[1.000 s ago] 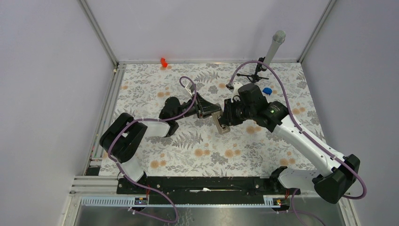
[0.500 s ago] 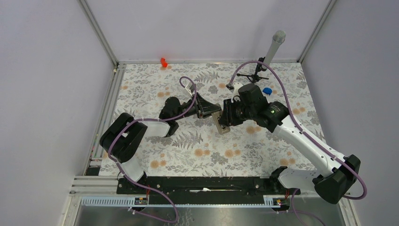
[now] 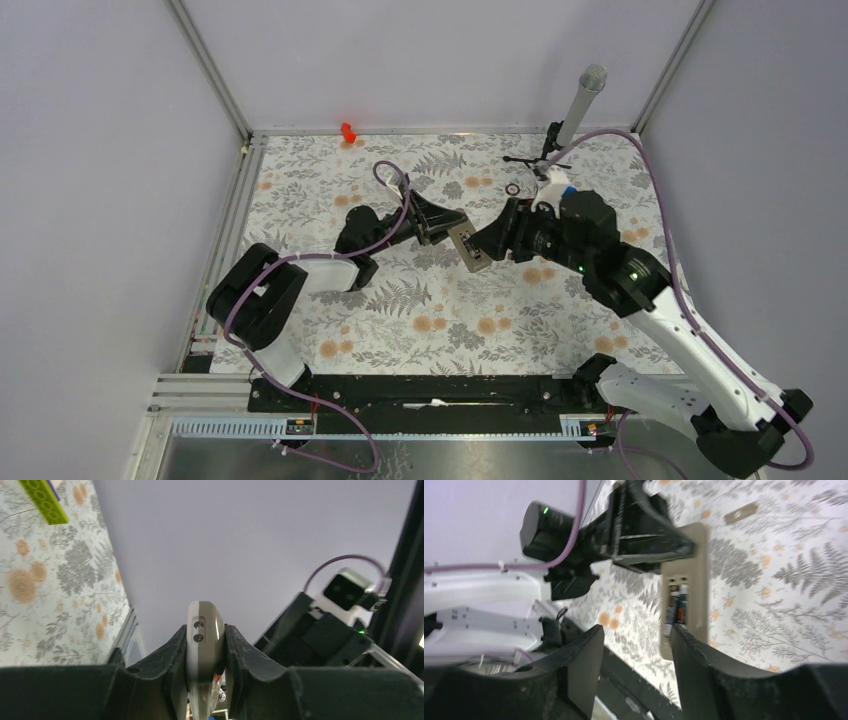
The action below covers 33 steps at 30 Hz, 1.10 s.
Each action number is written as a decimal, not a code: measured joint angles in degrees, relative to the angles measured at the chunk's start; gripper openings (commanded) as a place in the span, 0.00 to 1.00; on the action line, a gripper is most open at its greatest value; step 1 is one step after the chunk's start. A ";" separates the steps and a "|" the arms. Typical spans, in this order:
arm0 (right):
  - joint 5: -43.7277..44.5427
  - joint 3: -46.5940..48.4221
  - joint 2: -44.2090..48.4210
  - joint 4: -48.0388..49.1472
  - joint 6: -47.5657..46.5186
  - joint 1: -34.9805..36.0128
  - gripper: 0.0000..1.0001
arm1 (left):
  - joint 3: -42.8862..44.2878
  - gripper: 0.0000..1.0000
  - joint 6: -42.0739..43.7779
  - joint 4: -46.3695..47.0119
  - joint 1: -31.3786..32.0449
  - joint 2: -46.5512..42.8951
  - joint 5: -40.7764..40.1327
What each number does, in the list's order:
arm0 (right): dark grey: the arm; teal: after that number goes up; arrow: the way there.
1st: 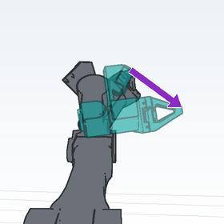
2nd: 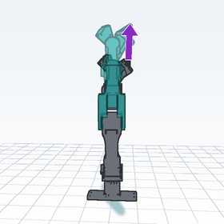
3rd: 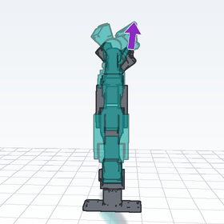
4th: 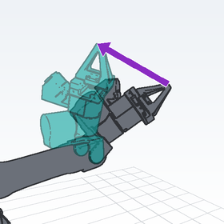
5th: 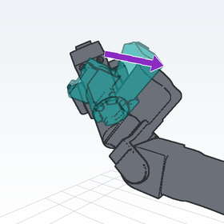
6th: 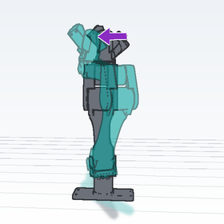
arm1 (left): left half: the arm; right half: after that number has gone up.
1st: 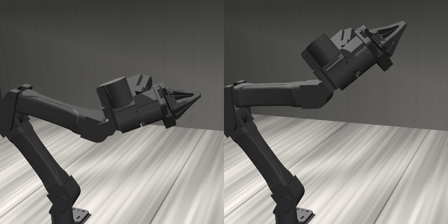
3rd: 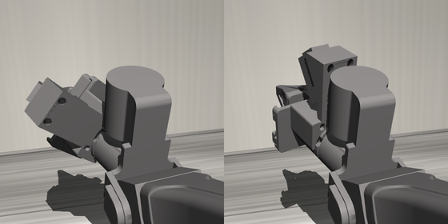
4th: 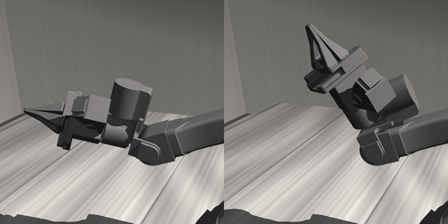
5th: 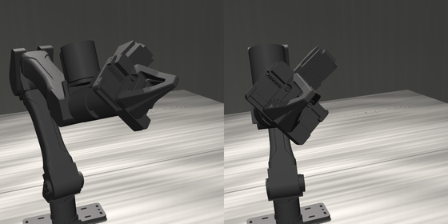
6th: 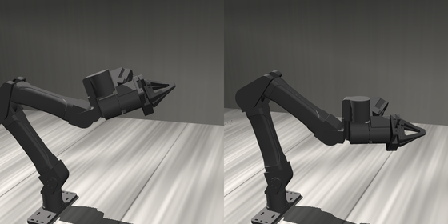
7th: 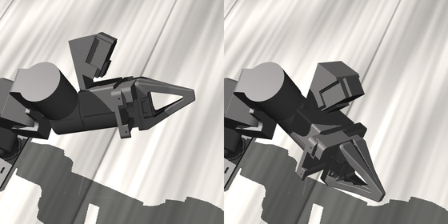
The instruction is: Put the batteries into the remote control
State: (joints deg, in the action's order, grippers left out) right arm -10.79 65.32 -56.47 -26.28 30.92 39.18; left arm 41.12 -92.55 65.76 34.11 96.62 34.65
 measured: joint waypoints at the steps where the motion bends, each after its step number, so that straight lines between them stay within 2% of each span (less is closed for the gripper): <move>1: 1.81 -0.92 1.68 0.61 0.85 0.07 0.64 | -0.07 0.00 -0.81 0.04 -0.07 -0.63 -0.76; 7: 10.34 -5.53 9.07 4.90 6.12 0.09 0.71 | -2.51 0.00 -7.06 -0.98 -0.74 -9.20 -5.73; 11: 9.70 -10.29 10.91 11.02 10.88 0.09 0.81 | -0.55 0.00 -10.95 0.09 -1.18 -11.06 -6.08; 15: 5.88 -15.21 10.58 18.53 16.92 0.11 0.83 | 0.20 0.00 -13.70 0.20 -1.09 -10.99 -6.45; 20: 3.10 -19.37 10.47 26.86 23.04 0.15 0.79 | 0.20 0.00 -15.45 -0.02 -1.05 -10.99 -7.48; 33: 3.26 -20.24 8.66 33.07 27.50 0.15 0.73 | 0.02 0.00 -16.98 0.00 -1.01 -10.99 -9.18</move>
State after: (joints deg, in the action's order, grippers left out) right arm -7.53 45.08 -47.81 6.79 58.41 39.33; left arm 41.15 -109.54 65.76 33.10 85.62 25.47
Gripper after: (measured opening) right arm 0.756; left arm 0.269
